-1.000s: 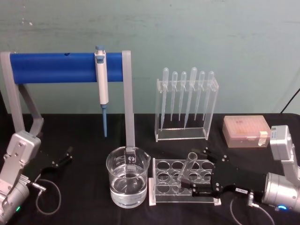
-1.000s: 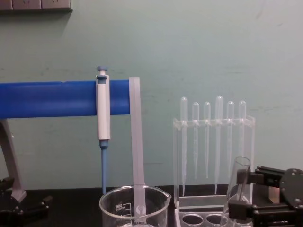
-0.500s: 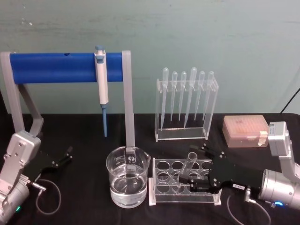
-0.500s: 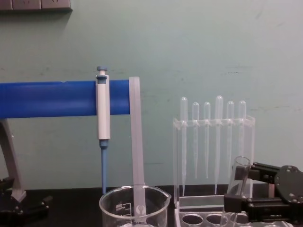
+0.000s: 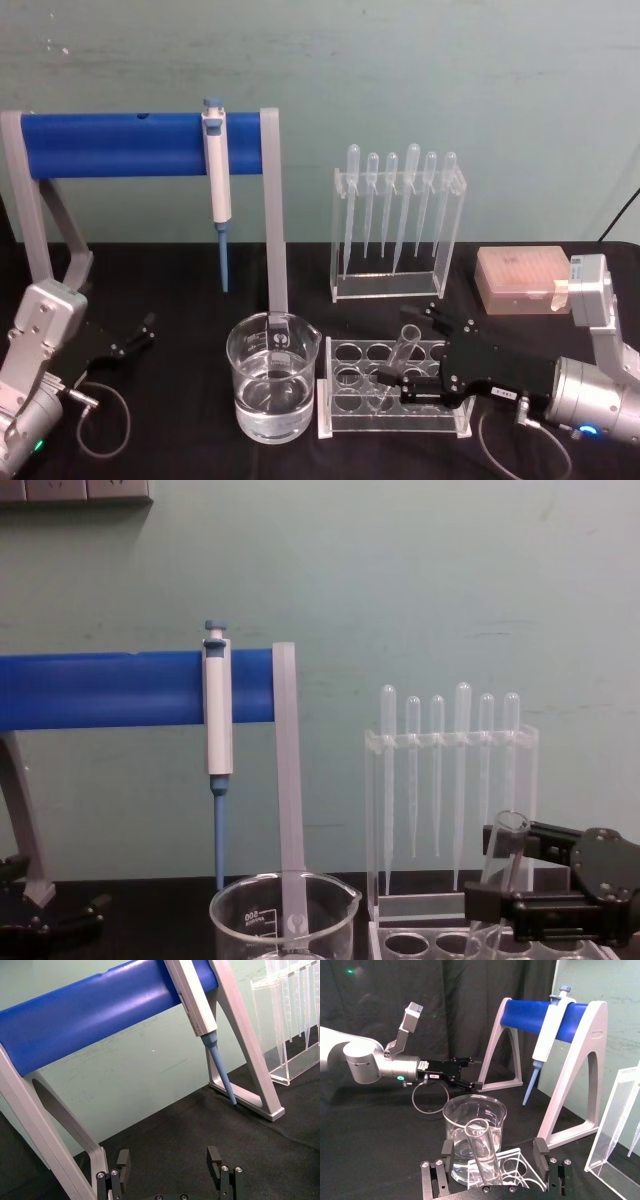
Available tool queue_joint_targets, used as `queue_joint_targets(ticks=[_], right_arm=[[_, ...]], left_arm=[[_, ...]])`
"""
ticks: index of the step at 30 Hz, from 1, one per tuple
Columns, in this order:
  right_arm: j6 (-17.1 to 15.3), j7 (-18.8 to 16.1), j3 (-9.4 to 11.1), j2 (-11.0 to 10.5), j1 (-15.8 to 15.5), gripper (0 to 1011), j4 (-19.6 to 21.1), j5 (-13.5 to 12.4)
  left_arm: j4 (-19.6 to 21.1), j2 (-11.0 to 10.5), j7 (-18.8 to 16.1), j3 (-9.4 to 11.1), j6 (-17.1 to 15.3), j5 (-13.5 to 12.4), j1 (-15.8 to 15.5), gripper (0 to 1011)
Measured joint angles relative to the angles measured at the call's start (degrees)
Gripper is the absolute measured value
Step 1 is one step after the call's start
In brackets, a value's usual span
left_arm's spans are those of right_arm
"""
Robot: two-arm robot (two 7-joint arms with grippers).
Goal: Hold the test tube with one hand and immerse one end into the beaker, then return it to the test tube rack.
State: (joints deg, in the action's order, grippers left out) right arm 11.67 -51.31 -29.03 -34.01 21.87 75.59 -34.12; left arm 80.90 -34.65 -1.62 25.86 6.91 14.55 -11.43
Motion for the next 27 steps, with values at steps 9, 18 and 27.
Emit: queue_joint_targets(ticks=[9, 18, 27], right_arm=[[0.12, 0.02, 0.01, -0.13, -0.09, 891, 0.2, 0.03], [0.19, 0.1, 0.05, -0.17, -0.13, 634, 0.27, 0.07], [0.25, 0.1, 0.09, -0.22, -0.17, 362, 0.32, 0.12]], left_arm=[[0.0, 0.0, 0.0, 0.0, 0.0, 0.0, 0.0, 1000], [0.0, 0.0, 0.0, 0.0, 0.0, 0.0, 0.0, 1000], [0.0, 0.0, 0.0, 0.0, 0.0, 0.0, 0.0, 1000]])
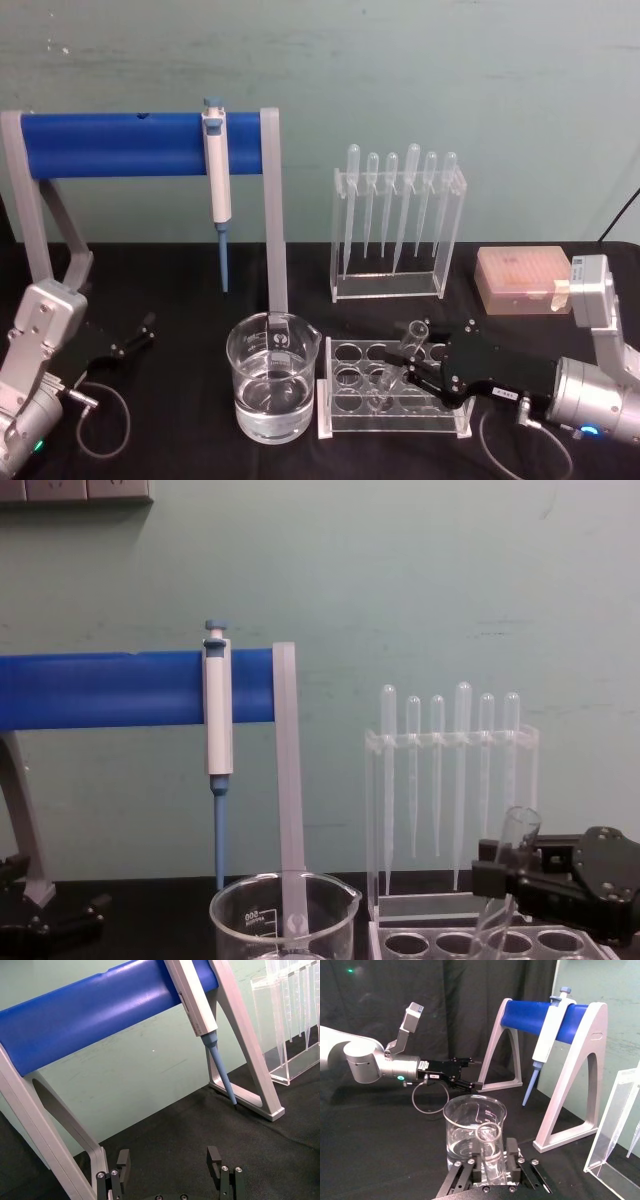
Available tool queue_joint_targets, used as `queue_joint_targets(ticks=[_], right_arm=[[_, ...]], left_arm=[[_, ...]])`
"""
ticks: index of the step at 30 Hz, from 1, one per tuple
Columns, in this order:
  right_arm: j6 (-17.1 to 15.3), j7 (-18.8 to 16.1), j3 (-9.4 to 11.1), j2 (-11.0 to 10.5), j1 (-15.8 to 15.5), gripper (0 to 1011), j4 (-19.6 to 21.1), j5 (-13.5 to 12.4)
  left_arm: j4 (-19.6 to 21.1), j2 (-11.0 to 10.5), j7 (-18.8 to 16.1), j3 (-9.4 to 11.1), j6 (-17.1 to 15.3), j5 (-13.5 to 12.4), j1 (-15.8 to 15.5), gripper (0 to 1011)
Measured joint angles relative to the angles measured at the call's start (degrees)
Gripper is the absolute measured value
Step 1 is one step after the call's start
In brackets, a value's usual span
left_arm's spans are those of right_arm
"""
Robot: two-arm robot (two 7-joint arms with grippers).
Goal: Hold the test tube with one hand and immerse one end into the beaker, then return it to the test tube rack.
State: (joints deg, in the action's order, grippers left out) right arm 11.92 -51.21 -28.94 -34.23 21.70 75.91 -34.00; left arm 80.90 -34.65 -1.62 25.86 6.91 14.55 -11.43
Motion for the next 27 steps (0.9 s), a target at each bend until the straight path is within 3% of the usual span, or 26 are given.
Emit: queue_joint_targets(ticks=[4, 16, 27], right_arm=[[0.02, 0.01, 0.01, -0.02, -0.01, 231, 0.02, -0.01], [-0.21, 0.05, -0.05, -0.2, 0.09, 226, 0.36, 0.2], [-4.45, 0.59, -0.38, -1.98, 3.22, 226, 3.19, 0.83]], left_arm=[[0.0, 0.0, 0.0, 0.0, 0.0, 0.0, 0.0, 1000], [0.0, 0.0, 0.0, 0.0, 0.0, 0.0, 0.0, 1000], [0.0, 0.0, 0.0, 0.0, 0.0, 0.0, 0.0, 1000]])
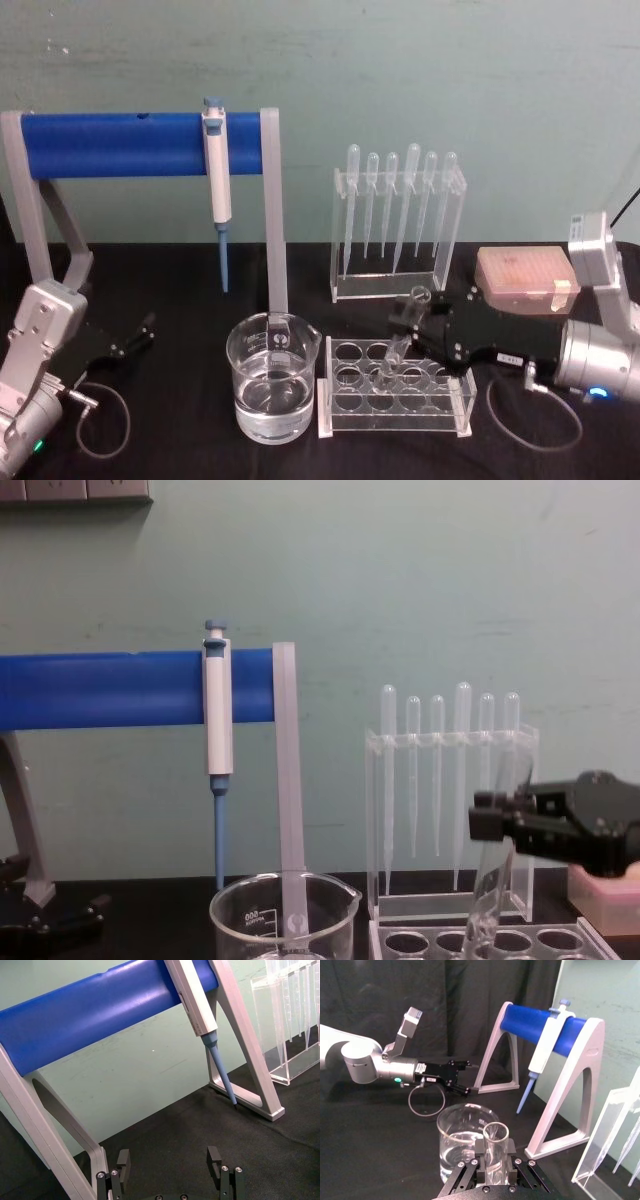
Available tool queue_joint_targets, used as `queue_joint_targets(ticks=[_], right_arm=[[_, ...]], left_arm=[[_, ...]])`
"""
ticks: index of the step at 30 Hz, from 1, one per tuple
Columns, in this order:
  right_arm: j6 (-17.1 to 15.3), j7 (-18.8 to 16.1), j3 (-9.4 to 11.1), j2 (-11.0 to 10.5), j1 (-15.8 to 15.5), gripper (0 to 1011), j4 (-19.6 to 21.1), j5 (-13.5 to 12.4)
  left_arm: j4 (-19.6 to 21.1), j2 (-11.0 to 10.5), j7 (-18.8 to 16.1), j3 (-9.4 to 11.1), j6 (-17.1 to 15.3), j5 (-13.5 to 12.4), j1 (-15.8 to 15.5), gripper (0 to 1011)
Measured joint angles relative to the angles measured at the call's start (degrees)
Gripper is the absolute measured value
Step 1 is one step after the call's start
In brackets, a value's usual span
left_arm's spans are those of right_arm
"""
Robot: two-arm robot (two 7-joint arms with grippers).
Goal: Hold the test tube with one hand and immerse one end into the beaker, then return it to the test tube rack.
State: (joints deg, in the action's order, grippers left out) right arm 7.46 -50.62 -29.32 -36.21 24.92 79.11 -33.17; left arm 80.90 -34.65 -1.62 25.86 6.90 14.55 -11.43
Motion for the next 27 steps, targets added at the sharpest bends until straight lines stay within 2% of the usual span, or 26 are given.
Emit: queue_joint_targets(ticks=[4, 10, 11, 18, 25, 27], right_arm=[[-2.42, -0.05, -0.18, -0.53, 1.72, 226, 0.93, -0.52], [-7.74, -0.18, -0.84, -1.43, 5.02, 226, 3.38, -2.14], [-7.74, -0.18, -0.84, -1.43, 5.02, 226, 3.38, -2.14], [-12.85, 0.42, -2.12, -1.96, 8.94, 226, 5.84, -3.1], [-14.68, 0.39, -3.37, -1.09, 12.48, 226, 6.31, -3.47], [-15.07, 0.11, -4.23, -0.06, 14.32, 226, 5.98, -3.61]], left_arm=[[0.0, 0.0, 0.0, 0.0, 0.0, 0.0, 0.0, 1000], [0.0, 0.0, 0.0, 0.0, 0.0, 0.0, 0.0, 1000], [0.0, 0.0, 0.0, 0.0, 0.0, 0.0, 0.0, 1000], [0.0, 0.0, 0.0, 0.0, 0.0, 0.0, 0.0, 1000], [0.0, 0.0, 0.0, 0.0, 0.0, 0.0, 0.0, 1000], [0.0, 0.0, 0.0, 0.0, 0.0, 0.0, 0.0, 1000]])
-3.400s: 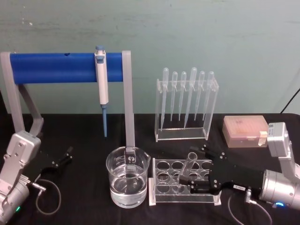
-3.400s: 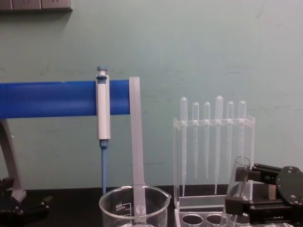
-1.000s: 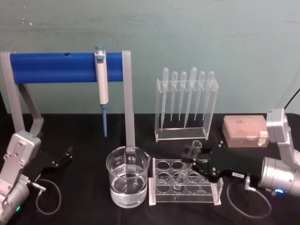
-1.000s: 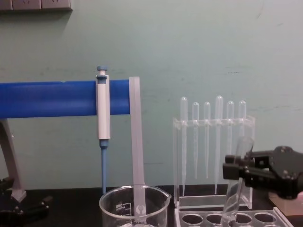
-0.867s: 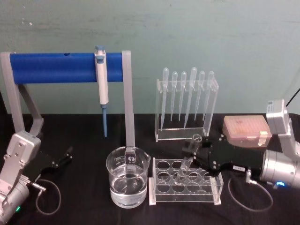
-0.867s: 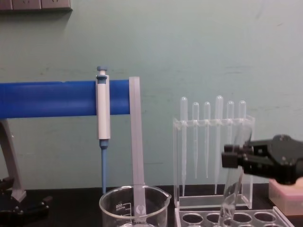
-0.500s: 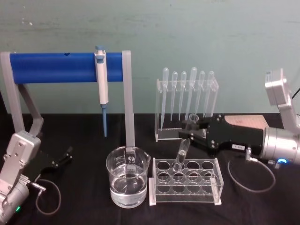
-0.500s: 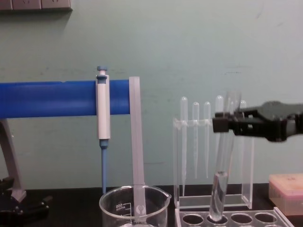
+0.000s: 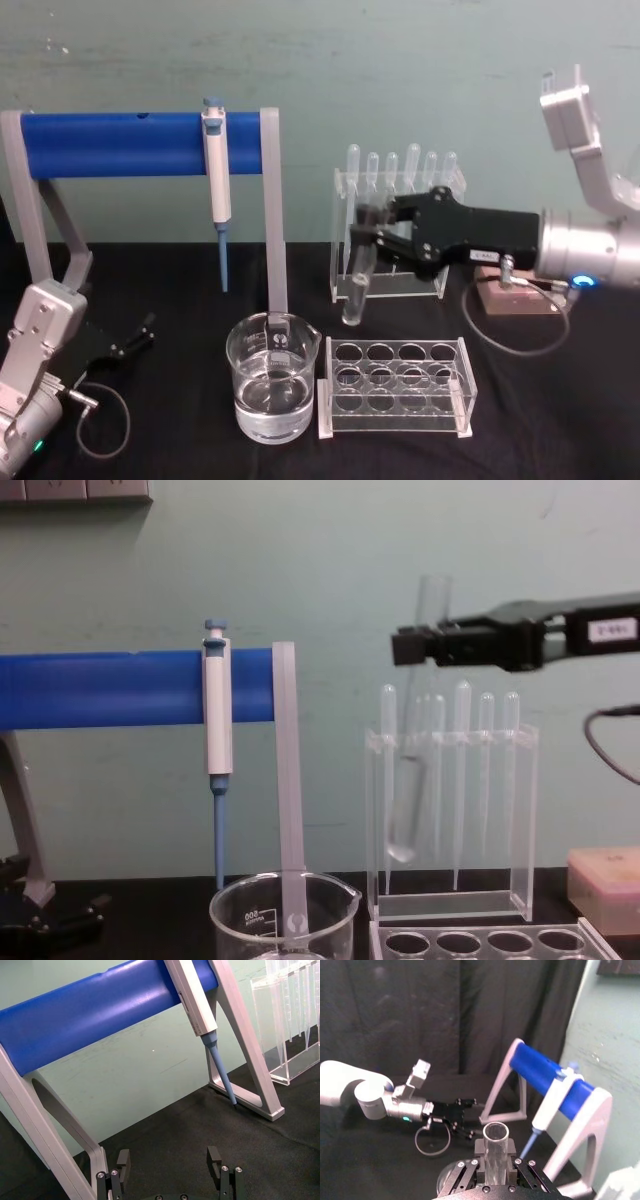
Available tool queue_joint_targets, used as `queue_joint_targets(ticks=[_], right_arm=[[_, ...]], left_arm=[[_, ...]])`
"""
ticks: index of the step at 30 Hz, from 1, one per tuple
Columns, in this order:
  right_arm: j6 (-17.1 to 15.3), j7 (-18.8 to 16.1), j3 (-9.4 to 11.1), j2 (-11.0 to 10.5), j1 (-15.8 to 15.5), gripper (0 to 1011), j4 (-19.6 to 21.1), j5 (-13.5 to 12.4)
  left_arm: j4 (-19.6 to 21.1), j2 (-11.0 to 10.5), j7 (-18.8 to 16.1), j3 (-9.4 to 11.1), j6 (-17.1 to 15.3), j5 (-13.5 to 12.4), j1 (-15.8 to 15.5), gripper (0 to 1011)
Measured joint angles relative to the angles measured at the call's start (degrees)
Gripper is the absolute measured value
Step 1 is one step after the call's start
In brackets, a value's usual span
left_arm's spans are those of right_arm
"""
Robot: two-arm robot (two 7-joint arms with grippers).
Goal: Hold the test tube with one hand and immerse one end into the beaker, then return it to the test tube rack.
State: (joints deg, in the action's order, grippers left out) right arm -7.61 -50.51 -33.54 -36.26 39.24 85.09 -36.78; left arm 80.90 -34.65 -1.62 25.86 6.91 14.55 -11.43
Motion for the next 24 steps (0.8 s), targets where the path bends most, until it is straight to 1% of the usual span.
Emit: queue_joint_targets(ticks=[3, 13, 19, 24], right_arm=[[-0.19, -0.47, -1.09, 1.14, 1.82, 226, -0.74, 0.01], [-0.11, -1.49, -4.12, 4.46, 6.46, 226, -3.72, 0.11], [0.83, -2.2, -5.71, 6.08, 7.85, 226, -5.91, 0.02], [2.44, -2.84, -7.09, 7.54, 8.44, 226, -8.28, -0.24]], left_arm=[[0.0, 0.0, 0.0, 0.0, 0.0, 0.0, 0.0, 1000], [0.0, 0.0, 0.0, 0.0, 0.0, -0.01, 0.0, 1000], [0.0, 0.0, 0.0, 0.0, 0.0, 0.0, 0.0, 1000], [0.0, 0.0, 0.0, 0.0, 0.0, 0.0, 0.0, 1000]])
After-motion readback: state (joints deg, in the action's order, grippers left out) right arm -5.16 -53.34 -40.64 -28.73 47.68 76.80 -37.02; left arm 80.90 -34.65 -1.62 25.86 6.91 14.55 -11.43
